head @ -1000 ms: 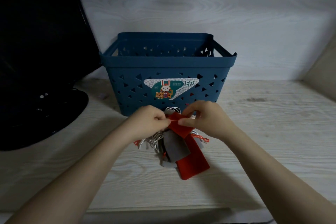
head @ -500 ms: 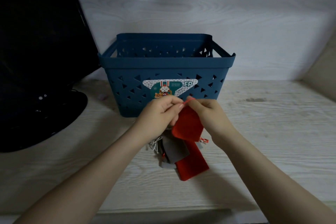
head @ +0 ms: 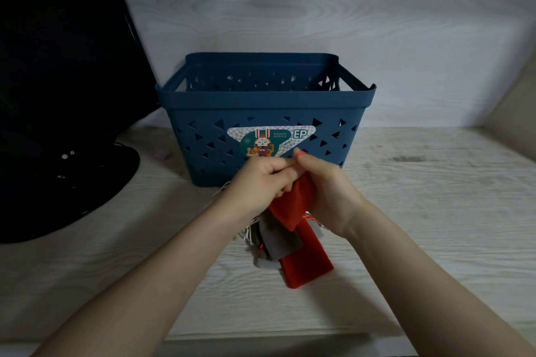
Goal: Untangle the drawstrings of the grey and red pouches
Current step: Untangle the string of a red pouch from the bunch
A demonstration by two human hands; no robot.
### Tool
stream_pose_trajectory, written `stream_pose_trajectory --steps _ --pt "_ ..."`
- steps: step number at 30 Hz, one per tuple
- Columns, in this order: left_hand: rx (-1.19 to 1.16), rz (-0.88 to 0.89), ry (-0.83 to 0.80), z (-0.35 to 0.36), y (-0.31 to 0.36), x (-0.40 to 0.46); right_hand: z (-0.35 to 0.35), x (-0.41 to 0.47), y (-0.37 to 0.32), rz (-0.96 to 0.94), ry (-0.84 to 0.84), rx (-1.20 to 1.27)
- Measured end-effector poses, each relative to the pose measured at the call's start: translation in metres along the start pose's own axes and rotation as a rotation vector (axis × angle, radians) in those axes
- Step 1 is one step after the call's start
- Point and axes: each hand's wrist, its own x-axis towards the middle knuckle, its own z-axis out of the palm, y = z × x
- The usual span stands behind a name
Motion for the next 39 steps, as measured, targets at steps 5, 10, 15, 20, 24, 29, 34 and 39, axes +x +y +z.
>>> stream_pose_trajectory --steps 5,10,15,20,24,29,34,39 --pt "-0.241 -0.11 -0.134 -0.002 -0.003 -0.004 -0.002 0.002 -0.005 0.041 -0.04 0.015" --pt "-0.39 -0.128 -0.076 -0.013 -0.004 0.001 -0.014 0.005 -0.008 0.006 0.023 0.155" --pt "0.209 0.078 0.029 -0.021 -0.02 0.006 -0.019 0.006 -0.022 -0.164 0.096 0.333" --pt "0.637 0.383 -0.075 -0.014 -0.033 0.003 -0.007 0.003 -0.029 -0.286 0.015 0.346" --pt "0.676 0.411 -0.151 -0.009 -0.035 0.002 -0.001 0.005 -0.022 -0.328 0.073 0.274" --pt "0.485 0.236 -0.115 -0.008 -0.03 -0.001 -0.002 0.004 -0.014 -0.246 0.061 0.089" --pt "0.14 0.001 -0.044 -0.015 -0.024 0.0 -0.009 0.001 -0.006 -0.309 0.113 -0.459" --pt "-0.017 -0.07 -0.009 -0.015 -0.023 -0.002 -0.013 -0.003 -0.009 -0.4 0.042 -0.546"
